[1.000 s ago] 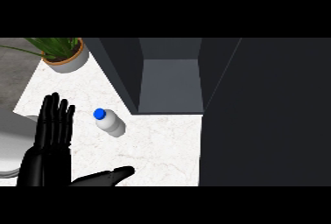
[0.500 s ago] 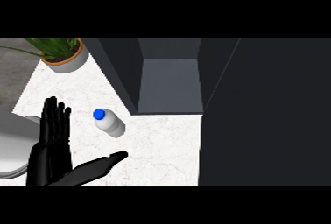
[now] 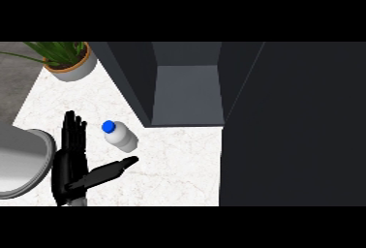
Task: Pick up the bottled water, place it into the cabinet and close the cabinet
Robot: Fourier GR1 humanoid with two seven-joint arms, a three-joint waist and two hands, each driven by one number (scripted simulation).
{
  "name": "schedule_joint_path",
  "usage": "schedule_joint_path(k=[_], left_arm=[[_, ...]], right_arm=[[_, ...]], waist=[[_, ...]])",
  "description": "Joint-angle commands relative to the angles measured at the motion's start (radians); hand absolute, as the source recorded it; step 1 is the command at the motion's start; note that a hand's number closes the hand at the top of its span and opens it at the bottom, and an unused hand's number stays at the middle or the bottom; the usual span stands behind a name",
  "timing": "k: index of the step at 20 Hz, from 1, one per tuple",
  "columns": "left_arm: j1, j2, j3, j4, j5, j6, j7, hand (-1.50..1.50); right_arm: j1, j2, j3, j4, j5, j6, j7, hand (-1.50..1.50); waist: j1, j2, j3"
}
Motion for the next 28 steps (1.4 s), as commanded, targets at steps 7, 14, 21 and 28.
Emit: schedule_joint_path(k=[7, 14, 21, 28], left_arm=[[-0.080, -0.006, 0.112, 0.398, 0.155, -0.028, -0.324, -1.50], [-0.252, 0.001, 0.222, 0.720, 0.188, -0.091, -0.481, -1.50], [-0.301, 0.014, 0.256, 0.922, 0.262, -0.300, -0.615, -1.50], [-0.410, 0.023, 0.309, 1.112, 0.292, -0.370, -0.732, -1.50]], right_arm=[[0.107, -0.020, 0.007, -0.152, -0.030, 0.015, 0.006, -1.50], [0.170, -0.044, -0.014, -0.105, -0.061, 0.063, -0.107, -1.50], [0.285, -0.069, 0.002, -0.182, -0.050, 0.080, -0.136, -1.50], [0.256, -0.072, -0.019, -0.102, -0.057, 0.090, -0.175, -1.50]], waist=[[0.000, 0.002, -0.001], [-0.009, 0.003, -0.001], [-0.022, 0.003, -0.002], [-0.006, 0.003, 0.000]])
